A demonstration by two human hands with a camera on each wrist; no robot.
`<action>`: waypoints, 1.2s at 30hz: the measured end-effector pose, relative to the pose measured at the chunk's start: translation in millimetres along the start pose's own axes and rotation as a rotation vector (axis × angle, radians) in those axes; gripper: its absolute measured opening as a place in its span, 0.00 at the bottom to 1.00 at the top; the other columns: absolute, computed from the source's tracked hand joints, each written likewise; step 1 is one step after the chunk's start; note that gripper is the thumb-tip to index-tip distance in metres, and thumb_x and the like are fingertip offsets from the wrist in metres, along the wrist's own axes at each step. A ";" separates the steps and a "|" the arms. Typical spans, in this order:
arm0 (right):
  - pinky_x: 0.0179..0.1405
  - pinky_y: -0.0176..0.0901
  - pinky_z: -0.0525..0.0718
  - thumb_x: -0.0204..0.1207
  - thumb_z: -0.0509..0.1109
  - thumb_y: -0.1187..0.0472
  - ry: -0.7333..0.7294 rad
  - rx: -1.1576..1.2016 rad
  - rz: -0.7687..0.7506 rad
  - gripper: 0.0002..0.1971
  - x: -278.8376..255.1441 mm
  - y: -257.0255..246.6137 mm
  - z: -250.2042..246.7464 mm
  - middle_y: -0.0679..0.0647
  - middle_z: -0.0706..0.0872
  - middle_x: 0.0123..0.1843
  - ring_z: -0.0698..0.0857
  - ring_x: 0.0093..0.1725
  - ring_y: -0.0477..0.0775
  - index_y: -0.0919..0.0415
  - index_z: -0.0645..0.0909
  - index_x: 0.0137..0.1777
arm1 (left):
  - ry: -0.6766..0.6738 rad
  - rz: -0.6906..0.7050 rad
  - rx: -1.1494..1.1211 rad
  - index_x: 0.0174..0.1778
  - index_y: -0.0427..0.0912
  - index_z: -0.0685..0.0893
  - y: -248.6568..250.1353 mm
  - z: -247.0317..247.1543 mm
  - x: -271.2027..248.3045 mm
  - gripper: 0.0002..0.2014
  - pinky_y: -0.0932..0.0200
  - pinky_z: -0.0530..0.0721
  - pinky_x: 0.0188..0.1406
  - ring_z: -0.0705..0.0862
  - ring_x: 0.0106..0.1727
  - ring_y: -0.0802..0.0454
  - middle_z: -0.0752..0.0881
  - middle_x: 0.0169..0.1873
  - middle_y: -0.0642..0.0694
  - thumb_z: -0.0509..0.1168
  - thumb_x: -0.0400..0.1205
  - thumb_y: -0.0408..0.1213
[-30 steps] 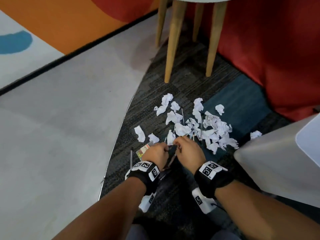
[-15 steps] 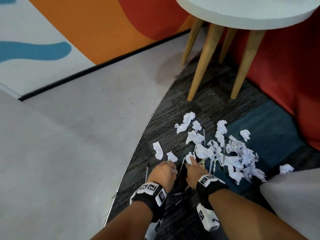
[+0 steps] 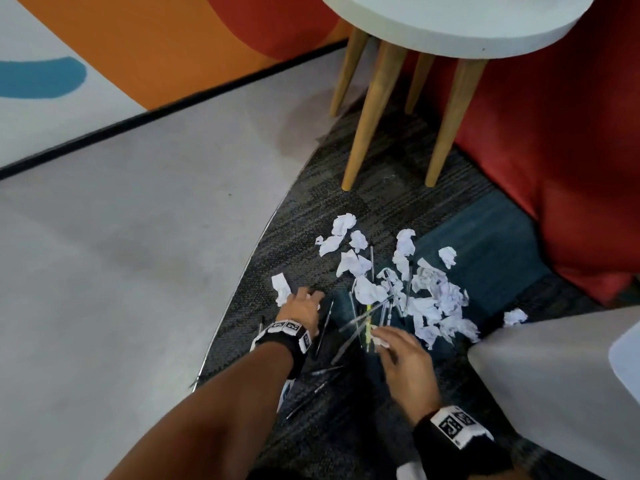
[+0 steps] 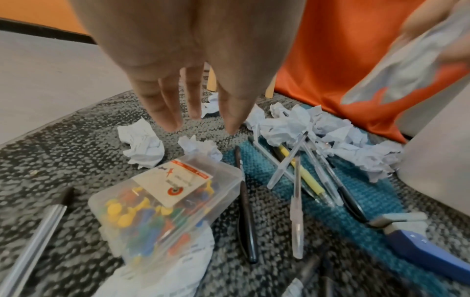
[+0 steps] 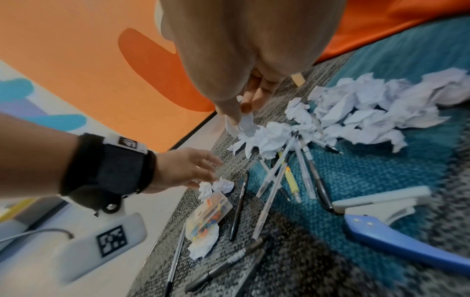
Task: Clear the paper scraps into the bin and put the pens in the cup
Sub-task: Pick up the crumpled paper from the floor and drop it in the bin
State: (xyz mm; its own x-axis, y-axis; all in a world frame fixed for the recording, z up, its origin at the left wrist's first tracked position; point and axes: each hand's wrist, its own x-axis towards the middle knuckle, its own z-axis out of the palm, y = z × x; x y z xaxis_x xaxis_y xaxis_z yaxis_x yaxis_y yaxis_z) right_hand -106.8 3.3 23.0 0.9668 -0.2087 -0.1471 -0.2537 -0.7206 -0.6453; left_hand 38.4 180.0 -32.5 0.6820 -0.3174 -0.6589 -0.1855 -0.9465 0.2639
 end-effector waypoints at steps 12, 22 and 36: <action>0.59 0.43 0.82 0.80 0.70 0.58 -0.004 0.161 0.097 0.12 -22.0 3.9 -33.4 0.19 0.76 0.55 0.80 0.60 0.41 0.41 0.85 0.60 | -0.118 -0.029 0.213 0.74 0.41 0.67 22.6 -0.9 24.9 0.27 0.36 0.72 0.71 0.65 0.72 0.26 0.62 0.75 0.33 0.66 0.79 0.30; 0.55 0.45 0.79 0.77 0.73 0.59 0.399 0.259 0.186 0.14 -27.2 -12.8 -158.6 0.46 0.84 0.53 0.81 0.51 0.44 0.47 0.80 0.61 | 0.138 0.210 -0.018 0.70 0.54 0.67 120.3 -62.8 -51.4 0.19 0.40 0.75 0.67 0.75 0.67 0.37 0.76 0.67 0.42 0.60 0.83 0.45; 0.54 0.50 0.81 0.76 0.71 0.60 0.739 0.166 0.505 0.14 -61.9 79.1 -262.6 0.53 0.84 0.52 0.83 0.51 0.57 0.54 0.74 0.59 | 0.215 0.779 -0.255 0.63 0.49 0.75 356.9 -95.3 -156.6 0.17 0.47 0.78 0.56 0.80 0.57 0.42 0.84 0.54 0.45 0.64 0.81 0.52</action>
State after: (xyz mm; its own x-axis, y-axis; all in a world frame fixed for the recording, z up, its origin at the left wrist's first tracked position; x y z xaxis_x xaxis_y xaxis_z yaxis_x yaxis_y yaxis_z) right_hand -194.3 -214.4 177.9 0.4630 -0.8855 0.0393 -0.5794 -0.3359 -0.7426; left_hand -67.2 -102.6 232.0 0.5503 -0.8310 -0.0812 -0.5107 -0.4119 0.7546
